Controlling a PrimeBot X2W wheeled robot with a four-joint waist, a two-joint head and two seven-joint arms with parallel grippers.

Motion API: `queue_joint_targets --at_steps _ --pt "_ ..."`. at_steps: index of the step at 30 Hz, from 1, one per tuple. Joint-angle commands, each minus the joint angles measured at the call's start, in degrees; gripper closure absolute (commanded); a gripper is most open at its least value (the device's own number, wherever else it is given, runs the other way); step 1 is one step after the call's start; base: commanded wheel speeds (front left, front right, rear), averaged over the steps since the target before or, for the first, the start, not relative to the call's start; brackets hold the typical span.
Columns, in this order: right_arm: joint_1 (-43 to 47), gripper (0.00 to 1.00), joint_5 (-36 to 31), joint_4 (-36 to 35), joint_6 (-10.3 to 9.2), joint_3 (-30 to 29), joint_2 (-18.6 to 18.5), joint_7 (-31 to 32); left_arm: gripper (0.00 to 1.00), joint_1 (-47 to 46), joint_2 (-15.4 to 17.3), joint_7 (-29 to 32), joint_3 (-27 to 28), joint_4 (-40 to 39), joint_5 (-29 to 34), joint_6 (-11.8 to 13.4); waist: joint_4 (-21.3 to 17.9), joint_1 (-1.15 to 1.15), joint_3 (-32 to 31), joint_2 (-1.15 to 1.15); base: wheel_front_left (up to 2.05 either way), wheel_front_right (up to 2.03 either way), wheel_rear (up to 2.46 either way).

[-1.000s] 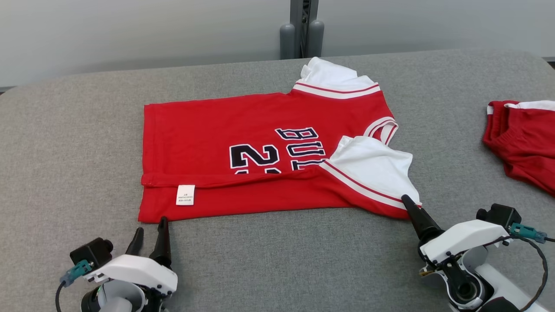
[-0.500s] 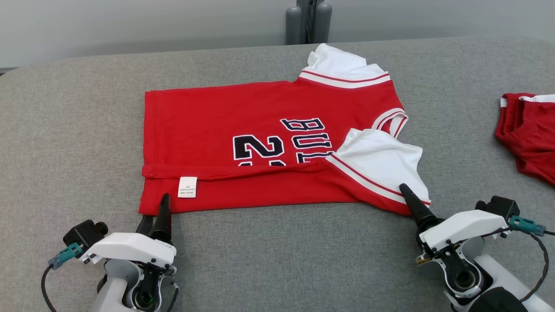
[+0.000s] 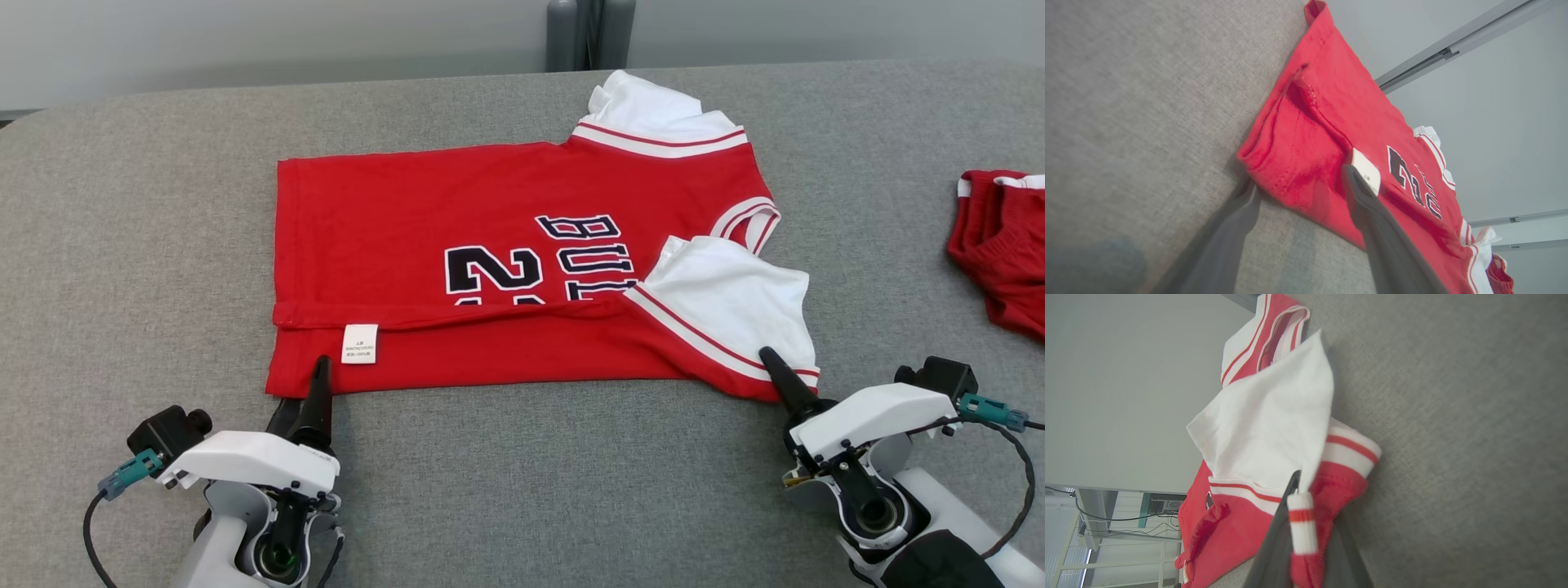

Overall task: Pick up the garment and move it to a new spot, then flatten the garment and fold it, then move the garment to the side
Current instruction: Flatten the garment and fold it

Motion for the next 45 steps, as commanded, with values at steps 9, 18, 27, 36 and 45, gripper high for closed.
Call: queue_joint_targets --at_steps 9,18,27,36,45 --pt "-0.98 1.0 0.1 -0.86 0.15 -0.44 -1.38 2.36 1.0 0.21 0.72 -3.0 -3.5 1.34 -2.01 -0.44 0.39 0.0 -0.71 0.0 0.0 0.0 0.0" --pt "-0.79 1.0 -0.62 -0.85 0.15 0.06 -3.17 4.93 1.0 1.19 2.3 -5.05 -5.74 0.79 -3.49 -0.29 1.03 0.0 -2.99 0.0 0.0 0.0 0.0" --pt "0.34 1.0 -0.63 -0.93 0.15 0.6 -3.98 6.79 1.0 2.58 3.12 -6.0 -7.24 0.69 -5.29 -0.28 1.49 0.0 -5.32 0.0 0.0 0.0 0.0" --pt "2.15 1.0 -0.33 -1.74 0.15 1.38 -5.37 9.65 1.0 5.2 4.53 -6.35 -9.21 0.02 -6.64 -0.28 1.51 0.0 -7.79 0.0 0.0 0.0 0.0" --pt "4.67 1.0 -0.07 -3.34 0.15 2.12 -7.41 12.29 1.0 8.18 5.26 -7.04 -10.66 -0.99 -6.88 -0.28 1.53 0.0 -10.06 0.0 0.0 0.0 0.0"
